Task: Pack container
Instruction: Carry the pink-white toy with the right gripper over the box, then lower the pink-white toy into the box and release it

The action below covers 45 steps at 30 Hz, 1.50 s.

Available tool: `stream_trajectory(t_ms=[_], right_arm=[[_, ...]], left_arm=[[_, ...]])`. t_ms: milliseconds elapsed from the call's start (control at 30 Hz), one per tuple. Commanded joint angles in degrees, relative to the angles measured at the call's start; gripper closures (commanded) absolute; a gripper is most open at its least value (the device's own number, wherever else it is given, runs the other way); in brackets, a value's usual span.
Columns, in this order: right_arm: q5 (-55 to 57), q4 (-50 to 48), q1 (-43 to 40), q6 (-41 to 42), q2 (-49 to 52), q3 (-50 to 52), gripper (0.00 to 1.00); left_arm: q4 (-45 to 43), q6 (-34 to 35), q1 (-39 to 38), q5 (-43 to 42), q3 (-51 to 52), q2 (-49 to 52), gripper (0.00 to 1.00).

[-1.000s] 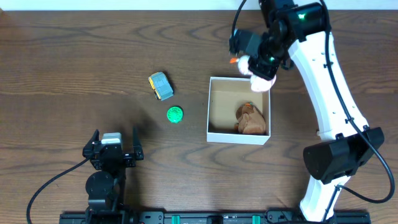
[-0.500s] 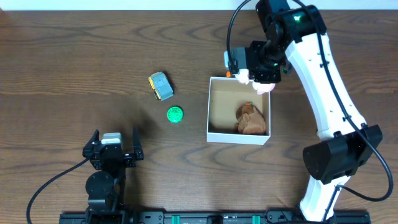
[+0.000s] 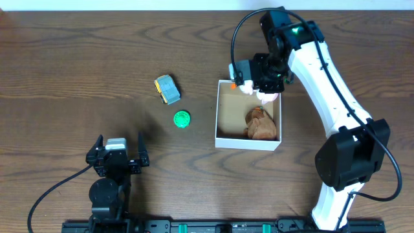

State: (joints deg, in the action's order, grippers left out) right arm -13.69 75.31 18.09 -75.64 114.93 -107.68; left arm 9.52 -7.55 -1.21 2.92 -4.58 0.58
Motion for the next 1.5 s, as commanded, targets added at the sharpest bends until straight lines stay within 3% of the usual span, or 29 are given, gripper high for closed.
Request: stream_trajectory(t_ms=[0, 667, 867, 1233, 1333, 1400, 1467], right_arm=[[-2.4, -0.1, -0.1, -0.7, 0.5, 2.0, 0.99], [-2.1, -0.5, -0.9, -0.7, 0.5, 6.2, 0.96], [1.4, 0.1, -1.1, -0.7, 0.5, 6.2, 0.90], [1.5, 0.1, -1.4, -0.7, 0.5, 6.2, 0.65], [1.5, 0.1, -1.6, -0.7, 0.5, 6.2, 0.51], [1.5, 0.1, -1.6, -0.5, 0.5, 6.2, 0.34], [1.5, 0.1, -1.6, 0.4, 0.5, 6.2, 0.29]], left_arm=[[0.5, -0.6, 0.3, -0.9, 1.6, -0.3, 0.02], [0.5, -0.6, 0.3, -0.9, 1.6, -0.3, 0.02], [0.5, -0.6, 0.3, -0.9, 1.6, -0.3, 0.02], [0.5, -0.6, 0.3, -0.9, 1.6, -0.3, 0.02], [0.5, -0.6, 0.3, -0.9, 1.6, -0.3, 0.02], [0.5, -0.6, 0.3, -0.9, 1.6, -0.3, 0.02], [0.5, -0.6, 0.3, -0.9, 1.6, -0.3, 0.02]])
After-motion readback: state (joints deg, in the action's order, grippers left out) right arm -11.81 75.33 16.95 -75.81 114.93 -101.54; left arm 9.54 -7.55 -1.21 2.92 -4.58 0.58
